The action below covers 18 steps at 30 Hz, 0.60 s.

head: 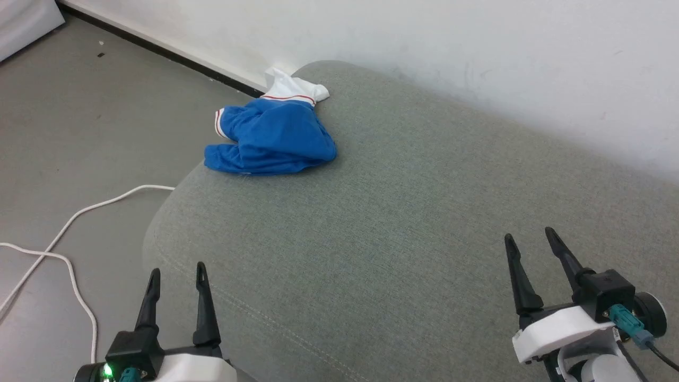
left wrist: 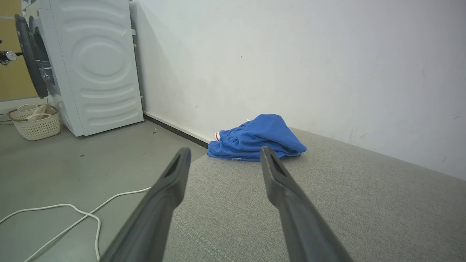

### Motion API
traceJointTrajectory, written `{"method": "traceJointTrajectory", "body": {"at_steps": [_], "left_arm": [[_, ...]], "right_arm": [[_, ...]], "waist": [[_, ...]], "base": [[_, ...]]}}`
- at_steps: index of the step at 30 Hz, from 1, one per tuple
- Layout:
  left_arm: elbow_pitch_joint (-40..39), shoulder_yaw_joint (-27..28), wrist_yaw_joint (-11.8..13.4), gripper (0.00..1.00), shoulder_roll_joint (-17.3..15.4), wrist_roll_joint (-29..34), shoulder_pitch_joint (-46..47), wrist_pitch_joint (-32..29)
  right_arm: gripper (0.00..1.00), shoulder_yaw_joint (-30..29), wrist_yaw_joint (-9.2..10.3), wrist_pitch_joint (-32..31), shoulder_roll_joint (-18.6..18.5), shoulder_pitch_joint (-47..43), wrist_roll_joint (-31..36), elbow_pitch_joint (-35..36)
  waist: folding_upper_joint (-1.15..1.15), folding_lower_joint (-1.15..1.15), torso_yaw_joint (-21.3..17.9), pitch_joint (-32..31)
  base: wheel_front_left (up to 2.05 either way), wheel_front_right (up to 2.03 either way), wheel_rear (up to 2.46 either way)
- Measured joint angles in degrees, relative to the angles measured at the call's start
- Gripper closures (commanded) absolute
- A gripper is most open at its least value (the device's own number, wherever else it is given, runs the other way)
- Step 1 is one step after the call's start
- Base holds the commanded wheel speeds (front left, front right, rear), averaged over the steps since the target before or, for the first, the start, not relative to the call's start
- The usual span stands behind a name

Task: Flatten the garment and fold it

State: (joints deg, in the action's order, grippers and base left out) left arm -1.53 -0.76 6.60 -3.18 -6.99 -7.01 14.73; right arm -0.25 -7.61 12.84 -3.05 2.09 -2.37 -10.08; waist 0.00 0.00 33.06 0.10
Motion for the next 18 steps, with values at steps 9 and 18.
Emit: {"method": "traceJointTrajectory", "body": {"at_steps": [9,18], "left_arm": [[-0.36,-0.25,-0.10,0.00,0.00,-1.13,0.07,0.00],[-4.92,-3.00,-3.01,0.00,-1.13,-3.15,6.46,-2.21]], "right_arm": [[0.00,-0.16,0.00,0.04,0.00,0.01,0.14,0.02],[0.00,-1.53,0.00,-0.74,-0.01,-0.01,0.93,2.71]], "waist": [[0.00,0.00,-0.42,-0.03],[0.00,0.00,-0.82,1.41]], "base": [[0.00,0.00,0.00],[0.00,0.00,0.00]]}}
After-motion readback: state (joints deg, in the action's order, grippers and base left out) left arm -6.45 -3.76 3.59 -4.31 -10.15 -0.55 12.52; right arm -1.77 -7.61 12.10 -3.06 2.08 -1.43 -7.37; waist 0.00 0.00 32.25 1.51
